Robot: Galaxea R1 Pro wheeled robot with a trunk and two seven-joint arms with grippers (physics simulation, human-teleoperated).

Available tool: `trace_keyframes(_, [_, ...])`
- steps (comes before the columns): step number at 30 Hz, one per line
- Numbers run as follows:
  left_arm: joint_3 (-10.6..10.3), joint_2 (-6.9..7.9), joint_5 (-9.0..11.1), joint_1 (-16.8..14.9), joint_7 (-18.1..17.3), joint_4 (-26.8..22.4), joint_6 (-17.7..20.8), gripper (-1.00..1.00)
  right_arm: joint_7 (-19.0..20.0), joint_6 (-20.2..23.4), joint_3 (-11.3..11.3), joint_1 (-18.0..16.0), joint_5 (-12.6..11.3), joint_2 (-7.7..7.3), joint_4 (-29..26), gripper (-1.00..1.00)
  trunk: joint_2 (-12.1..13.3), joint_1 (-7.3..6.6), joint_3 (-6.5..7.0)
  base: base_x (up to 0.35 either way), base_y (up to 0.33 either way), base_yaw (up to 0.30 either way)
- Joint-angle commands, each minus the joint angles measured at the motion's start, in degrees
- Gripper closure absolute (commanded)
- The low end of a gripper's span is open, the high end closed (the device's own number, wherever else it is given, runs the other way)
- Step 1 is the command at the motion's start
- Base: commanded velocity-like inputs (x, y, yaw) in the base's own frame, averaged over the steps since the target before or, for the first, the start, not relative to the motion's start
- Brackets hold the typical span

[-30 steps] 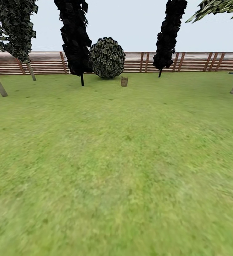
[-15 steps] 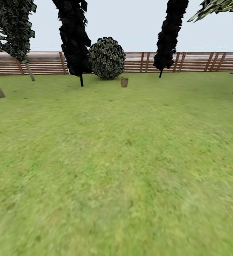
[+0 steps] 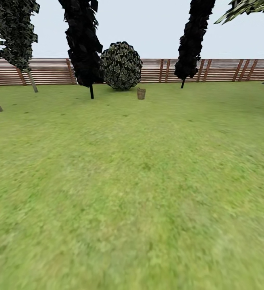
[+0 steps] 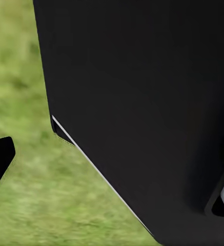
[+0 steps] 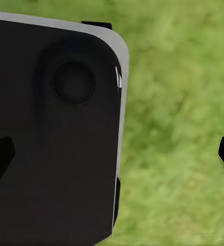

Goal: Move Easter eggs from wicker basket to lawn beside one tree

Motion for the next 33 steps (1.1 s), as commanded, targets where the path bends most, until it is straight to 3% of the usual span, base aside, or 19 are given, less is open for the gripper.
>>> trace_keyframes(1, [0.0,-0.01,0.0,0.0,0.0,-0.1,-0.1,-1.00,0.0,-0.2,0.1,0.0,0.2,0.00,0.1,-1.00,0.0,0.03,-0.03,0.335,0.000,0.000])
trace_keyframes(33, [0.0,-0.01,0.0,0.0,-0.1,-0.1,-0.1,-1.00,0.0,-0.2,0.1,0.0,0.2,-0.06,0.1,-1.00,0.0,0.03,-0.03,0.335,0.000,0.000])
